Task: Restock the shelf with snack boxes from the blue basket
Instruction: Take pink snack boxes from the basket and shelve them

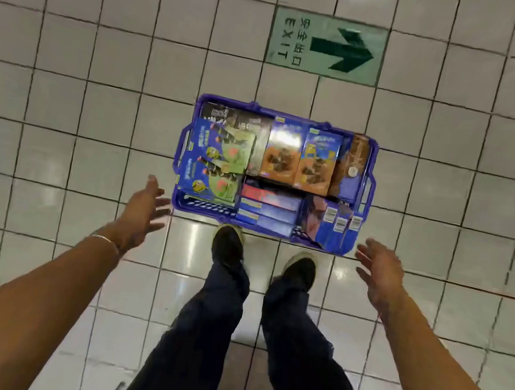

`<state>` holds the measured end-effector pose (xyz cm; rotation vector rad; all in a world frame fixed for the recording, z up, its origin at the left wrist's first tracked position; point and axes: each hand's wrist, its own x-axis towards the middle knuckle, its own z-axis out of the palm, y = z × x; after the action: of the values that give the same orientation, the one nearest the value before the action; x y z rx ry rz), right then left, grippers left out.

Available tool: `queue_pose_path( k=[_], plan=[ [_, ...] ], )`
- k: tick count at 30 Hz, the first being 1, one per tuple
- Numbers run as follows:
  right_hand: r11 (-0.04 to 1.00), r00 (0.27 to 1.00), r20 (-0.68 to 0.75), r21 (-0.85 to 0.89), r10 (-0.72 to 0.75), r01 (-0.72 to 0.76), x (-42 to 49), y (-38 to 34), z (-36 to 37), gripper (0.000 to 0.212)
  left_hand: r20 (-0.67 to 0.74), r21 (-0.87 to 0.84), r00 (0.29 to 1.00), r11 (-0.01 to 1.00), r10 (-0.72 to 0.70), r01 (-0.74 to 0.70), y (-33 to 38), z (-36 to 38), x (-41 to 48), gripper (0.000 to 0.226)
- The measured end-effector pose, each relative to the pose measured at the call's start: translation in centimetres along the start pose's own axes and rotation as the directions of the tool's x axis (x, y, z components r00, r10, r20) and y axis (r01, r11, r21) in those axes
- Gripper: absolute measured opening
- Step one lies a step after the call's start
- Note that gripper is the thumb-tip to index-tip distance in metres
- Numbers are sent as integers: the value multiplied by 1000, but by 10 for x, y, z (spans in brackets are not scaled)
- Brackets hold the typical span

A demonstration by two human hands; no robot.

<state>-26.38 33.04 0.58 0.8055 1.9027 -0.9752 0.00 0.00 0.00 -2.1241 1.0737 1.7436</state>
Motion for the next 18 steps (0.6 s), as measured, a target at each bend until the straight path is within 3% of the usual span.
queue_pose_path(
  k=[2, 5, 9, 12, 18],
  plan=[
    [999, 996, -83, -2, -38, 37, 36, -1, 17, 23, -95, -28, 996, 1000, 3, -6, 5, 14, 36, 77],
    [997, 996, -64, 7, -70, 71, 82, -3, 35, 20, -124, -88, 992, 996, 5, -16, 10, 33, 87, 82],
    [952, 990, 142, 305, -17, -27, 124, 1, 45, 37, -48, -189, 999, 981, 22, -31, 12, 42, 135, 74],
    [925, 961, 273, 376, -51, -57, 133, 2, 46, 33, -4, -224, 997, 972, 71, -70, 16, 43, 152, 63],
    [958, 986, 157, 286, -60, 13, 107, -15, 42, 32, 89, -292, 990, 953, 113, -83, 27, 39, 131, 57]
  ],
)
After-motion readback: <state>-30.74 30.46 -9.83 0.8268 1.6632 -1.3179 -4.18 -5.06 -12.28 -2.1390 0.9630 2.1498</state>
